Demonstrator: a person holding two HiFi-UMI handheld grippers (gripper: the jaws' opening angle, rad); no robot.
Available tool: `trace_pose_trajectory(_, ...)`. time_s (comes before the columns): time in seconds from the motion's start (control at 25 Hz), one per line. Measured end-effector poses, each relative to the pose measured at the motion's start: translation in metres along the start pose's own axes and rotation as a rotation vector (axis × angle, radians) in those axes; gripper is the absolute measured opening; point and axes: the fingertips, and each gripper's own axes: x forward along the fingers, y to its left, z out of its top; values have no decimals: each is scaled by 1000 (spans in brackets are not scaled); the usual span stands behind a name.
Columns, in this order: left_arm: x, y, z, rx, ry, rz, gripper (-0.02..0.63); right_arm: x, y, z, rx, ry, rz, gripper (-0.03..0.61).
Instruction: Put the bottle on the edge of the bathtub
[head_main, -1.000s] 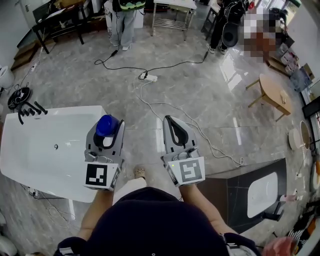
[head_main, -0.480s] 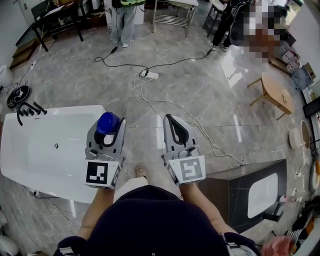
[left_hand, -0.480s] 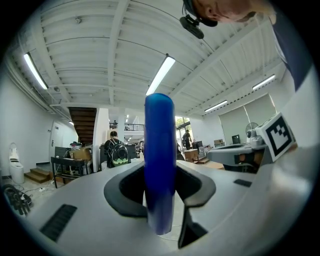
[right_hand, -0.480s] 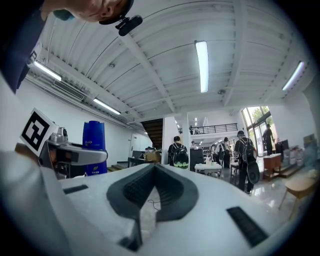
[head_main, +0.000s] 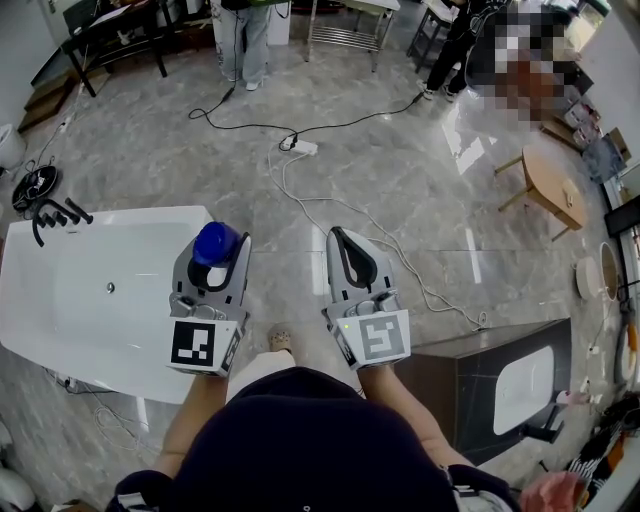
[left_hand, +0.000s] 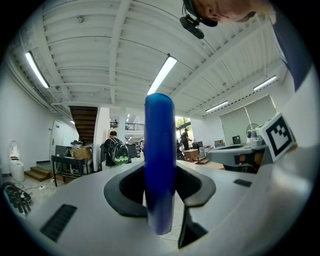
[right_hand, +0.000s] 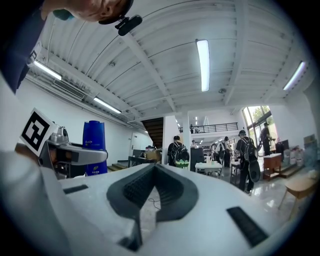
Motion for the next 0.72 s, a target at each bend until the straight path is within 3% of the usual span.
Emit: trace_pose_trajectory(0.72,68,41,-18,0,-16,-61,149,68,-25,-17,-6,-5,-68,0)
